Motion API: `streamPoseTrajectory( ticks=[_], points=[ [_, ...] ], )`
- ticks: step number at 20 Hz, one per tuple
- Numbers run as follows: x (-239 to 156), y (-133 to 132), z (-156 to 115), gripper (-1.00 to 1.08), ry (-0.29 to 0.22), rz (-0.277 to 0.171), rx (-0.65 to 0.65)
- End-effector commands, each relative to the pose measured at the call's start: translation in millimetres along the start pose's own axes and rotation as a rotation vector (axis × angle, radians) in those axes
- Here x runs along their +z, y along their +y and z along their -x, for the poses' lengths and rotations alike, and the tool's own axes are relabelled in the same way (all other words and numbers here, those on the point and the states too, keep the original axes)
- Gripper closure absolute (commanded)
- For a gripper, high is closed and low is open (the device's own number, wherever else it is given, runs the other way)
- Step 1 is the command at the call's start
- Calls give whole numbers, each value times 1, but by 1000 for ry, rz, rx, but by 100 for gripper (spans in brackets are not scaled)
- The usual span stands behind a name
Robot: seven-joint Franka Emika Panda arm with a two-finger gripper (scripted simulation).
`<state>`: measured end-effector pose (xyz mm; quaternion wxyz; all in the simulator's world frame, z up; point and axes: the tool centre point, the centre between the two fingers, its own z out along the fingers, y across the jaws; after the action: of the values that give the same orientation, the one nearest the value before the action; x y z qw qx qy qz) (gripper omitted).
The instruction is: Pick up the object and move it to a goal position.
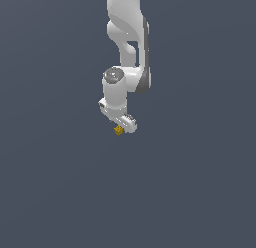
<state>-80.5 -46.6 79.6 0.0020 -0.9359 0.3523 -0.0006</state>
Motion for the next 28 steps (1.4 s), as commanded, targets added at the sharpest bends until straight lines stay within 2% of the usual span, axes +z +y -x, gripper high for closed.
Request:
streamPoseTrajectory(
  ticks=[1, 11, 20, 26, 27, 28],
  points=[
    [4, 4, 2, -92, 0, 2, 30],
    [12, 7, 4, -92, 0, 4, 46],
    [48, 8, 5, -92, 0, 4, 50],
    [58, 8, 4, -92, 0, 4, 50],
    [58, 8, 4, 108, 0, 4, 50],
    [58, 8, 4, 108, 0, 4, 50]
  ],
)
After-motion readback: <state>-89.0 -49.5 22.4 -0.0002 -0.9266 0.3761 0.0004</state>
